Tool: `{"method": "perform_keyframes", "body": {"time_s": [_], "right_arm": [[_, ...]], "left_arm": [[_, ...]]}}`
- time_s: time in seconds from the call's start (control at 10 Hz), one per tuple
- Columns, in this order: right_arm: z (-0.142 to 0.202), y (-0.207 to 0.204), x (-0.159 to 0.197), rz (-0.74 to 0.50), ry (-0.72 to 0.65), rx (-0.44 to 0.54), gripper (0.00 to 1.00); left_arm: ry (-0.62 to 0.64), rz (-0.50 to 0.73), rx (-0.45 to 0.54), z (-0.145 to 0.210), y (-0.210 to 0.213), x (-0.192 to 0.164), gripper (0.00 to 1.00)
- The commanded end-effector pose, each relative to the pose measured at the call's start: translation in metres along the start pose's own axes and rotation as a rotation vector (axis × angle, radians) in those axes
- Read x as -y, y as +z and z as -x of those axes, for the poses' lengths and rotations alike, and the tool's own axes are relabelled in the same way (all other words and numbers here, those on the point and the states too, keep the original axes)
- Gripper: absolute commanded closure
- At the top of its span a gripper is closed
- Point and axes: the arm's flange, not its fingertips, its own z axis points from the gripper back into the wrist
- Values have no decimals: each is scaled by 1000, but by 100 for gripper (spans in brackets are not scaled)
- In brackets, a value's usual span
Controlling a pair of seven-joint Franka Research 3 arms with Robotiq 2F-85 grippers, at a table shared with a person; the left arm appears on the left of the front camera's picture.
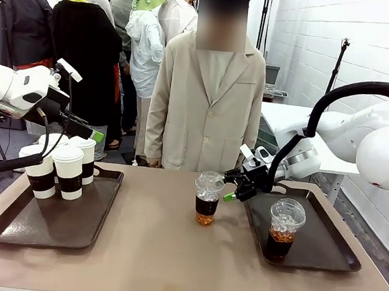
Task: Distribute the coffee onto the tray.
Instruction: Pick up another iced Americano from the middle of the table and place it on the right Handle tray.
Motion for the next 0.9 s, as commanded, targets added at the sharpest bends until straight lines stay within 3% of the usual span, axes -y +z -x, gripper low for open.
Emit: {"method": "perform_keyframes", "body": {"time_s": [0.0, 0.8], "right_arm": [[-1, 0, 8, -62, -4, 7, 0], [-1, -14, 10, -156, 36, -18, 0]], "left_arm": [[2, 6, -5, 1, 1, -1, 0], [2, 6, -5, 1, 1, -1, 0]]}}
